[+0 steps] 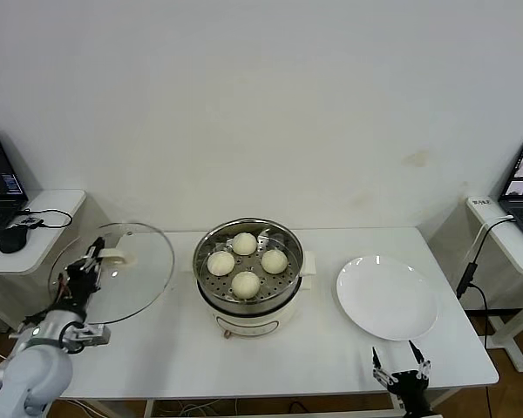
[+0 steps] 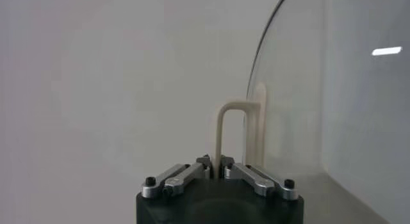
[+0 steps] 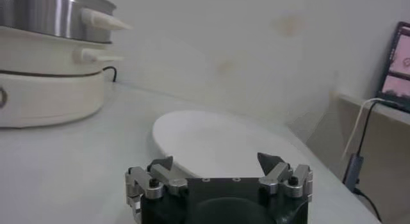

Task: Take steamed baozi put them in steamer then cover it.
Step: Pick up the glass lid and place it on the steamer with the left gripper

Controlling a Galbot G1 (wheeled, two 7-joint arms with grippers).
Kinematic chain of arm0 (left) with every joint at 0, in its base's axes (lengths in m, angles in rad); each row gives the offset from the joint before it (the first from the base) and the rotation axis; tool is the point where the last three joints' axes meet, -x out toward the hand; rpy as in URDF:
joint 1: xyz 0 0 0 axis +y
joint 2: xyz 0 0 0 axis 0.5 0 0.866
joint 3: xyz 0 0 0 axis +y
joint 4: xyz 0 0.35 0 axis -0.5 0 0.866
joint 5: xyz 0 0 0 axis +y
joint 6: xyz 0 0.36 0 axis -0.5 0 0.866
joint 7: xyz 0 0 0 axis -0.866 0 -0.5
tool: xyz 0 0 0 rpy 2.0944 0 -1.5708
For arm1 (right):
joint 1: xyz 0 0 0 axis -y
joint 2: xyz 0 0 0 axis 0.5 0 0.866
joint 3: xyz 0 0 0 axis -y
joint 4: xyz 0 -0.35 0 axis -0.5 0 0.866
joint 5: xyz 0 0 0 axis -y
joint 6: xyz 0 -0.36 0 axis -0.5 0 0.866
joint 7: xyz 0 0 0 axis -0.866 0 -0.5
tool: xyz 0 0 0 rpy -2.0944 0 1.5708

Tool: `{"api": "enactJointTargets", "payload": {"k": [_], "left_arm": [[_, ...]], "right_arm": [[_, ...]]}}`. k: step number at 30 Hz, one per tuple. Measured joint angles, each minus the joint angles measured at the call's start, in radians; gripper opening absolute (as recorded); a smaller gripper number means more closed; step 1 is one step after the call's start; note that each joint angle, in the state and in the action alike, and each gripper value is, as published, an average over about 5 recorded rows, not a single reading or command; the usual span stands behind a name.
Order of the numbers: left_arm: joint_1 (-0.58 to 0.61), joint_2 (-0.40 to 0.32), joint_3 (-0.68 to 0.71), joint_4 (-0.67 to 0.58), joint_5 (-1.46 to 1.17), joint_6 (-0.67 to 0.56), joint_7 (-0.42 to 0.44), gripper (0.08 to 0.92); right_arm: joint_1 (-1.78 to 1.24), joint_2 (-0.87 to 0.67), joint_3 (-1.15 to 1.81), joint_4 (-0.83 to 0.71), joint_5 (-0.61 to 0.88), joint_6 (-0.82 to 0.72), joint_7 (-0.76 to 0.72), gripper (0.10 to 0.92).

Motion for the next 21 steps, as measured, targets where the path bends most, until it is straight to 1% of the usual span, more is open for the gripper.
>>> {"api": "enactJointTargets", "payload": {"k": [5,10,15,21], "left_arm": [[-0.061,0.005,0.106,-0.052,0.007,0.070,0.051,0.152],[-0.147,-0.019,0.238,-0.068,0.037,0.134,0.105,0.152],[-0.241,-0.076,0.364,-0.058,0.096,0.184,0.162,0.152],[-0.340,-0.169,0.482,-0.017,0.171,0.230,0.215,0.152]], "right_arm": [[0.005,0.015,0.001,-0.003,-0.016,0.001,0.007,0.823],[0.004,0.034,0.001,0.002,-0.038,0.002,0.016,0.823],[0.003,0.045,-0.006,0.003,-0.061,0.005,0.021,0.823],[0.003,0.052,-0.017,-0.003,-0.082,0.010,0.023,0.823]]}}
